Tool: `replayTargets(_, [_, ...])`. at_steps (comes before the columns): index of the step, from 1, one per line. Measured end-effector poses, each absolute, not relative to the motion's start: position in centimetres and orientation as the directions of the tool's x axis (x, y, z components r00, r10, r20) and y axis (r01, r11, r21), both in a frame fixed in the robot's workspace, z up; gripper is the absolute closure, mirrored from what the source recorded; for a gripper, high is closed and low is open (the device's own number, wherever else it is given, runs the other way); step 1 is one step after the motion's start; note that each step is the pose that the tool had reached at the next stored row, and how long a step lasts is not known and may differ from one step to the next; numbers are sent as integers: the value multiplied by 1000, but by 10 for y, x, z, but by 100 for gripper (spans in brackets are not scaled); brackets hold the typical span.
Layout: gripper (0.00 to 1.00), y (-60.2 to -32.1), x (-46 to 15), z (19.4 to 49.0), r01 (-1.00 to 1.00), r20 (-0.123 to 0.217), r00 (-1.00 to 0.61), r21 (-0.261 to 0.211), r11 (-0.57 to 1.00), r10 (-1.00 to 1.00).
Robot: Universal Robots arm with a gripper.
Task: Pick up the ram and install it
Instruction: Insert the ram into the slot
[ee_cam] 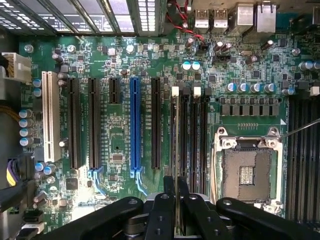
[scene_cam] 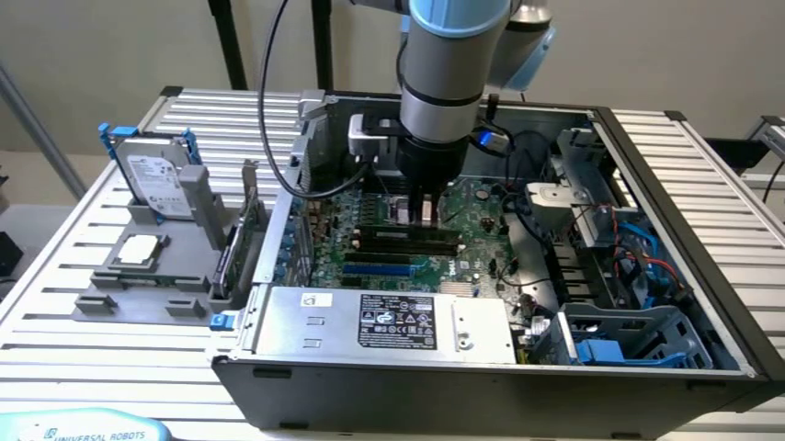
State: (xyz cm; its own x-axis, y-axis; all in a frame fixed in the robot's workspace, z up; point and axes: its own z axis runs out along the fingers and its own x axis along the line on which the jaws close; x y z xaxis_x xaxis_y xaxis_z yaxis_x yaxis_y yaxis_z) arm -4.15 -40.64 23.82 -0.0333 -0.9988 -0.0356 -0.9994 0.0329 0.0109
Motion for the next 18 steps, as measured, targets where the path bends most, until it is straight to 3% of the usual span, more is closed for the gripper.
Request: replayTargets(18, [87,-404,-41,231,-1000,-35,-31,8,30,-999])
